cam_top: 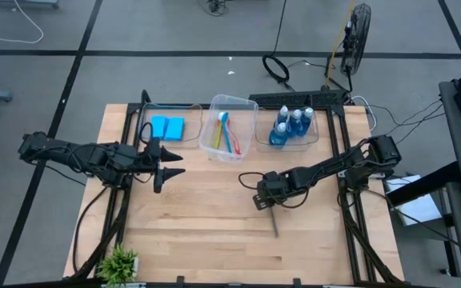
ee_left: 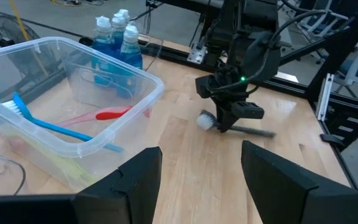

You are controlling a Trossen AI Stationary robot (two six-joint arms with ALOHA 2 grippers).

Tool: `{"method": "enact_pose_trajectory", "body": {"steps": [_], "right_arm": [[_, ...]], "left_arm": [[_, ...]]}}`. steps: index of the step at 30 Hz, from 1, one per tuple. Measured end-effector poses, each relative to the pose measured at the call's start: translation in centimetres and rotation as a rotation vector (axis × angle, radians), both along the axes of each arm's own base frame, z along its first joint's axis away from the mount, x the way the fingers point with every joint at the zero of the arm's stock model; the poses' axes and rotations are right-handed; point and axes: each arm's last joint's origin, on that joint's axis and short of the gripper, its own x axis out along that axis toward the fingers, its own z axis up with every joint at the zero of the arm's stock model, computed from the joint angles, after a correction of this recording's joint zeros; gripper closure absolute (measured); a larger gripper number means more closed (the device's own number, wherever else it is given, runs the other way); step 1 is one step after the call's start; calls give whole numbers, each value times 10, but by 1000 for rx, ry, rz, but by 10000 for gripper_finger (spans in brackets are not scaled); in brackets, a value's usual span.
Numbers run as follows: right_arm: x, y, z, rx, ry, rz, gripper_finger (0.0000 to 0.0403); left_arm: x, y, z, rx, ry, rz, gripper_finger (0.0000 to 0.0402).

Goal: Pick & Place Kitchen Sink Supplies
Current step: Put the black dish brush into the middle transparent bin

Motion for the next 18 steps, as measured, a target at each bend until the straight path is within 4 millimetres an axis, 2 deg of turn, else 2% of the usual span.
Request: {"method": "enact_pose_trajectory", "body": {"steps": [5,10,14,18], "right_arm": [[0,-1,2,-6,-6,7,385],[-2,-1,10,25,-32,20,389],[-5,-1,30,65,-115,80,394],[-6,-6,61,87,-303,179,394]], "left_arm": [[0,0,0,0,0,0,178],[0,0,0,1,1,-1,178],[0,0,0,1,1,-2,178],[0,0,0,7,2,-5,178]]}}
